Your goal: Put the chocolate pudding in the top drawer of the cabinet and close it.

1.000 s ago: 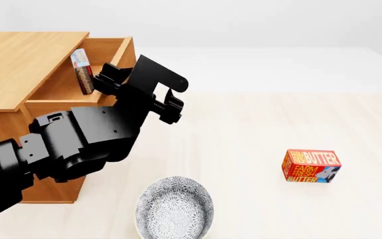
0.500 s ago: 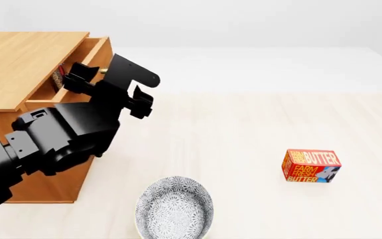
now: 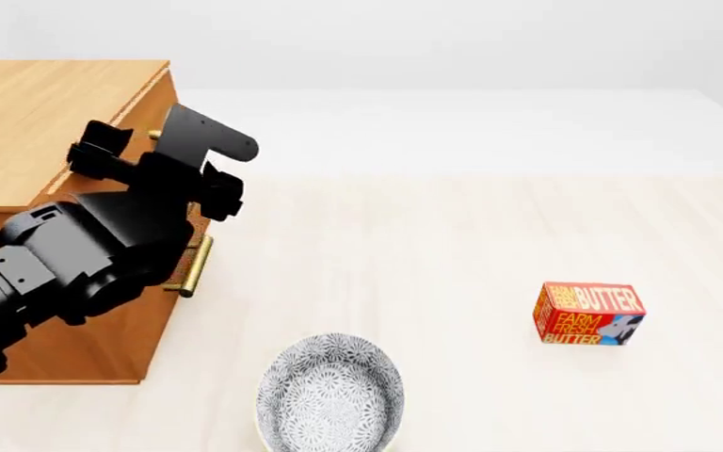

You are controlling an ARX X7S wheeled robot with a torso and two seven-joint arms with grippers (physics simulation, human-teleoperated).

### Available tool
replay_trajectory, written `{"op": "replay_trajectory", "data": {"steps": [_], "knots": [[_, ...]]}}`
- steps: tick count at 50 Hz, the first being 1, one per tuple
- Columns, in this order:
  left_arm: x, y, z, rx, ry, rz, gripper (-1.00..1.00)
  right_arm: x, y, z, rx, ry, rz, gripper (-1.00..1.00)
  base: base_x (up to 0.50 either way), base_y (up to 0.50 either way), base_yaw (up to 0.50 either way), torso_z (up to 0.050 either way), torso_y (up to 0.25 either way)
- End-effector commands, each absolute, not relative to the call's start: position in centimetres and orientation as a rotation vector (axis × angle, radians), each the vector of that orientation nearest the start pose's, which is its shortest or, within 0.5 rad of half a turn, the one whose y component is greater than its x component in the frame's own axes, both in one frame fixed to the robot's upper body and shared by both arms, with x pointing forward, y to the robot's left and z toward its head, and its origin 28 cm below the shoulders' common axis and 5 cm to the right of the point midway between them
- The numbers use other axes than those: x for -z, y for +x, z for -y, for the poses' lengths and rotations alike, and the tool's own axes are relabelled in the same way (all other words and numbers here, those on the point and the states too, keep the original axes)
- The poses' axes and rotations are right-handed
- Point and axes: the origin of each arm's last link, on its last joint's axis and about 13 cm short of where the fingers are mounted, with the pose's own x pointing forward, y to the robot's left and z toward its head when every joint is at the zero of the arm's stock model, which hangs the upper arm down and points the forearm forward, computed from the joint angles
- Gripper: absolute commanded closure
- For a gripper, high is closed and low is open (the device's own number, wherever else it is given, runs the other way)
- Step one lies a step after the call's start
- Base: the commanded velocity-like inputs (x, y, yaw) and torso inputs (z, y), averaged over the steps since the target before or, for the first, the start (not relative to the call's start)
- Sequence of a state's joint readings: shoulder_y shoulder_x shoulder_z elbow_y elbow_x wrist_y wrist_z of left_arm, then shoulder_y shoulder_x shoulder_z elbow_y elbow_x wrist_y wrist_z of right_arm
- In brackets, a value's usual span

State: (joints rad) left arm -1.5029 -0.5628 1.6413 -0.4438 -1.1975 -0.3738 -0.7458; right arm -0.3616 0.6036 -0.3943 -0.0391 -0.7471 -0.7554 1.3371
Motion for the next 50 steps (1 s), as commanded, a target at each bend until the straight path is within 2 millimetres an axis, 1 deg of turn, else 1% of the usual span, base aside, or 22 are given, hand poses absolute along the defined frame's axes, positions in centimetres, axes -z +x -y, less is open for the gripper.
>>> {"op": "replay_trajectory", "data": {"steps": [1, 3, 8, 14, 21, 29, 40, 45, 50], "knots": [[-18.6, 36.6, -26.9, -0.300, 0.627, -0.252, -1.00, 0.2, 8.9, 13.8, 0.168, -0.440, 0.833, -1.00, 0.00, 0.00, 0.00, 0.000, 0.000], [-18.6, 36.6, -27.2, -0.323, 0.652, -0.249, -1.00, 0.2, 8.8, 13.9, 0.168, -0.440, 0.833, -1.00, 0.00, 0.00, 0.00, 0.000, 0.000], [-18.6, 36.8, -28.0, -0.403, 0.777, -0.232, -1.00, 0.2, 8.7, 13.9, 0.168, -0.440, 0.833, -1.00, 0.00, 0.00, 0.00, 0.000, 0.000], [-18.3, 36.9, -28.4, -0.456, 0.893, -0.224, -1.00, 0.2, 8.7, 13.9, 0.168, -0.441, 0.833, -1.00, 0.00, 0.00, 0.00, 0.000, 0.000], [-18.0, 37.1, -28.4, -0.458, 0.921, -0.224, -1.00, 0.2, 8.7, 13.9, 0.167, -0.442, 0.833, -1.00, 0.00, 0.00, 0.00, 0.000, 0.000], [-18.0, 36.9, -28.0, -0.423, 0.889, -0.213, -1.00, 0.3, 8.8, 13.8, 0.166, -0.443, 0.834, -1.00, 0.00, 0.00, 0.00, 0.000, 0.000], [-19.5, 35.0, -25.9, -0.276, 0.774, -0.117, -1.00, 0.2, 9.2, 13.7, 0.164, -0.444, 0.834, -1.00, 0.00, 0.00, 0.00, 0.000, 0.000], [-20.8, 33.1, -24.5, -0.150, 0.655, -0.047, -1.00, 0.2, 9.2, 13.7, 0.164, -0.443, 0.834, -1.00, 0.00, 0.00, 0.00, 0.000, 0.000], [-21.5, 30.3, -23.5, -0.015, 0.534, 0.009, -1.00, 0.2, 9.1, 13.7, 0.163, -0.444, 0.835, -1.00, 0.00, 0.00, 0.00, 0.000, 0.000]]}}
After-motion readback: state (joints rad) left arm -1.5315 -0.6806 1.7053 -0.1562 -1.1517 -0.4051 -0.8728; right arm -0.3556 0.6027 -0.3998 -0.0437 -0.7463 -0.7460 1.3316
